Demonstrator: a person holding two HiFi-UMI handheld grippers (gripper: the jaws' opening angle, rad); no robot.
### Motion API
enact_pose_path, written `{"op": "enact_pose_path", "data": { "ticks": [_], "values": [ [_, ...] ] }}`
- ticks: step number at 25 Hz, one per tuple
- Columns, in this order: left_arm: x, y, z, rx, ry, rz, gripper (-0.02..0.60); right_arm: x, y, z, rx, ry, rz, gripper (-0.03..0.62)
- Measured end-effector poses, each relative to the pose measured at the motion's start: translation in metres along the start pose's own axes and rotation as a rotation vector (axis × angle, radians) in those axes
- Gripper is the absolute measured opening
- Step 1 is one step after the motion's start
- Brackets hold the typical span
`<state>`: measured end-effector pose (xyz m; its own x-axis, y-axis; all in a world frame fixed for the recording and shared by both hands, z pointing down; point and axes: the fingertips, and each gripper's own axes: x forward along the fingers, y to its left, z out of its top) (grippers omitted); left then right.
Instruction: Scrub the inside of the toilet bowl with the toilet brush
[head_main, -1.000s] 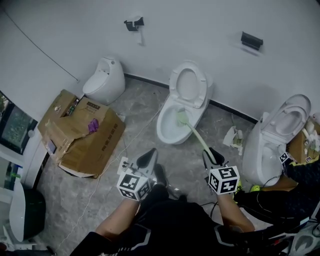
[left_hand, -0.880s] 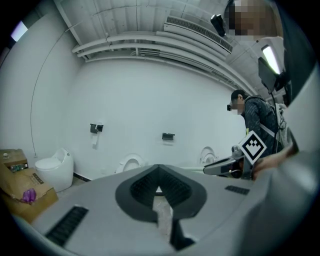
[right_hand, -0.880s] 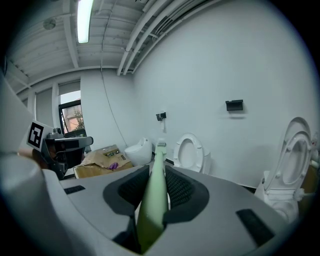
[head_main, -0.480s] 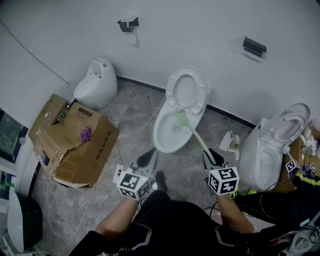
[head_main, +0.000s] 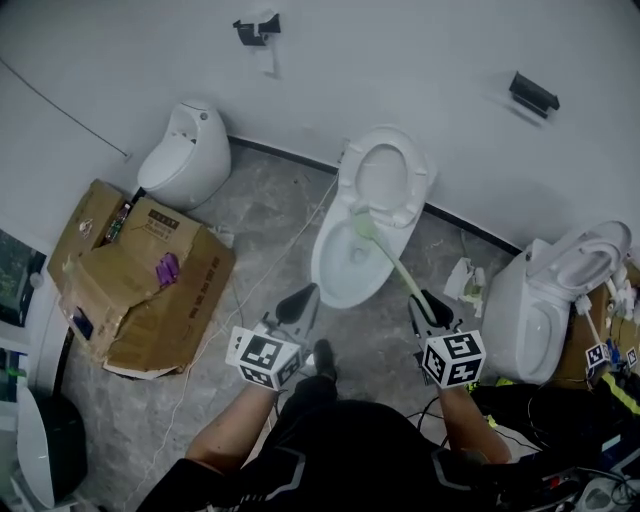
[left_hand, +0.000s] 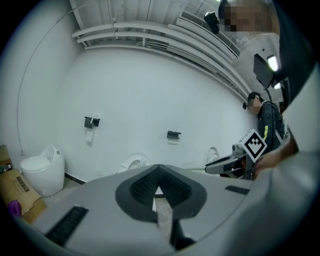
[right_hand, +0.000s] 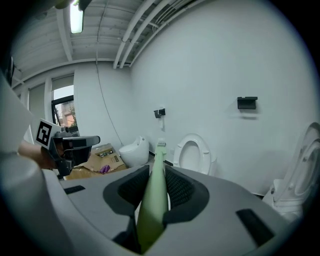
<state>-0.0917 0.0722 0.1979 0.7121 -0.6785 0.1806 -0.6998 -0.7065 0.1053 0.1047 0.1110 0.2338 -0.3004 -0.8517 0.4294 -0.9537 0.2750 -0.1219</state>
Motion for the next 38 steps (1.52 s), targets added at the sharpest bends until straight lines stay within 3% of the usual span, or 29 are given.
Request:
{"op": "enact_pose_path", "data": {
  "ticks": [11, 19, 25, 34, 38],
  "values": [
    [0.039, 0.076, -0.004, -0.025, 0.031, -0.012, 0.009, 0.071, -0.019, 0.021, 0.027, 0.021, -0.066, 0.106],
    [0.07, 0.104, -0.018, -0.033, 0.061, -0.057, 0.009, 0.109, -0.033, 0.024, 0.047, 0.032, -0.096, 0.106],
    [0.089, 0.1, -0.043, -0.081, 0.088, -0.078, 0.009, 0.137, -0.051, -0.002, 0.047, 0.065, -0.042, 0.106],
    [0.112, 0.111, -0.095, -0.097, 0.152, 0.027, 0.009, 0.165, -0.082, -0.059, -0.007, 0.154, 0.019, 0.106],
    [0.121, 0.103, -0.119, -0.113, 0.162, 0.012, 0.009, 0.175, -0.087, -0.09, -0.019, 0.187, 0.054, 0.106]
  ]
}}
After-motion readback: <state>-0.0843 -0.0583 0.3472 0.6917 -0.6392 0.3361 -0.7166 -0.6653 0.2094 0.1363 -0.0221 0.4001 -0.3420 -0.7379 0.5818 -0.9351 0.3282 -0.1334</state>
